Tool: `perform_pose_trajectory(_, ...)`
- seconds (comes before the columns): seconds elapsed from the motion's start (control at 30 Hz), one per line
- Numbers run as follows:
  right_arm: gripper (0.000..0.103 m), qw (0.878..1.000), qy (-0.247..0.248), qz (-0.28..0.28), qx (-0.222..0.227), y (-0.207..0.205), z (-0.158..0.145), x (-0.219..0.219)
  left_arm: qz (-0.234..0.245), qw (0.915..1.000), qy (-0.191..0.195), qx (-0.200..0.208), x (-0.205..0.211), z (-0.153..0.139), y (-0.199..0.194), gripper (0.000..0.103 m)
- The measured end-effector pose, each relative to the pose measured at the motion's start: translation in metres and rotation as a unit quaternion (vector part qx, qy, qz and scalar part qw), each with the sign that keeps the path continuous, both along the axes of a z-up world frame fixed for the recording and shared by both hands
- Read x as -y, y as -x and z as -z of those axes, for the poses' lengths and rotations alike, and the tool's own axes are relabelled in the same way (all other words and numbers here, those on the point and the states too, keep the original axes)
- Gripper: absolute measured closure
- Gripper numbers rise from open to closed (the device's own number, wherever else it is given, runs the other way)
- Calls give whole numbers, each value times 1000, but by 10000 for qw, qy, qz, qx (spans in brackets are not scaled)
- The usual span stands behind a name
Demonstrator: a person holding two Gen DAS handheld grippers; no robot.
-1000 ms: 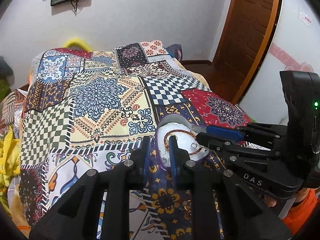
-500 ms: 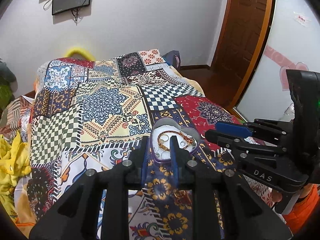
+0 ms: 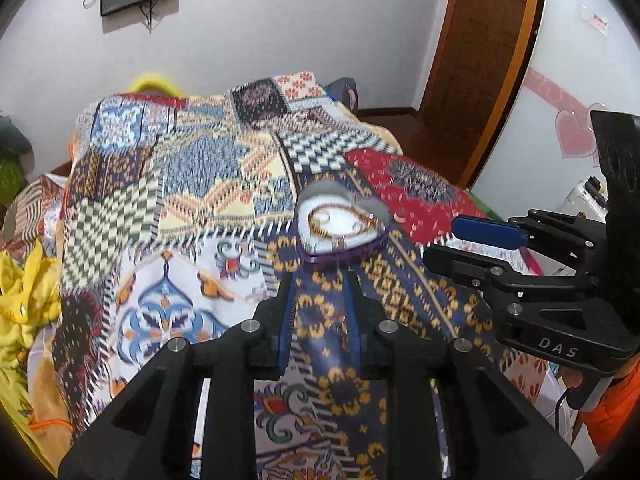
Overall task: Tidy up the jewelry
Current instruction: 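Lift both grippers from the tin and move to the last jewelry pieces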
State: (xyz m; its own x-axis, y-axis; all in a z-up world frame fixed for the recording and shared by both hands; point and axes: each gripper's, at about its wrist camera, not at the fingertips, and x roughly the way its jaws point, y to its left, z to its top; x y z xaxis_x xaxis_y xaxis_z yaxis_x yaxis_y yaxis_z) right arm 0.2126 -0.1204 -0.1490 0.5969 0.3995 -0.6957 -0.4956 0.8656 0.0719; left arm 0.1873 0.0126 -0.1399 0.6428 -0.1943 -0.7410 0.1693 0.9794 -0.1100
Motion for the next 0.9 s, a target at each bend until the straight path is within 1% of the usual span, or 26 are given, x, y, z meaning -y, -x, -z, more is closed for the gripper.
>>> perform_pose_trajectory(0.2,66,9990,235,-109,-359,2,32,-12,-94,9994,110,-302,-9,23,5,81)
perform_pose_trajectory(0.27,66,9982,331,-147,-487,2,45,-17,-72,9988,207,-437,-11,32,5,81)
perform_pose_trajectory(0.37,66,9971,451,-171,-585,5,57,-20,-45,9979,241,-604,-9,45,3,81)
perform_pose_trajectory(0.47,66,9965,588,-140,-580,8,63,-18,42,9964,346,-778,-3,56,-1,81)
perform_pose_trajectory(0.57,66,9966,620,-92,-528,10,61,-13,154,9947,468,-901,4,64,-4,81)
perform_pose_trajectory(0.67,66,9970,564,-2,-529,9,58,-4,249,9939,497,-948,13,70,-6,81)
perform_pose_trajectory(0.77,66,9973,486,83,-547,7,57,1,225,9951,431,-856,18,73,-8,81)
perform_pose_trajectory(0.83,66,9974,469,112,-542,8,56,3,184,9954,393,-851,18,74,-9,90)
perform_pose_trajectory(0.87,66,9974,463,118,-541,8,57,3,198,9950,426,-880,18,74,-9,98)
perform_pose_trajectory(0.9,66,9974,454,123,-539,8,56,3,203,9948,460,-888,17,73,-9,100)
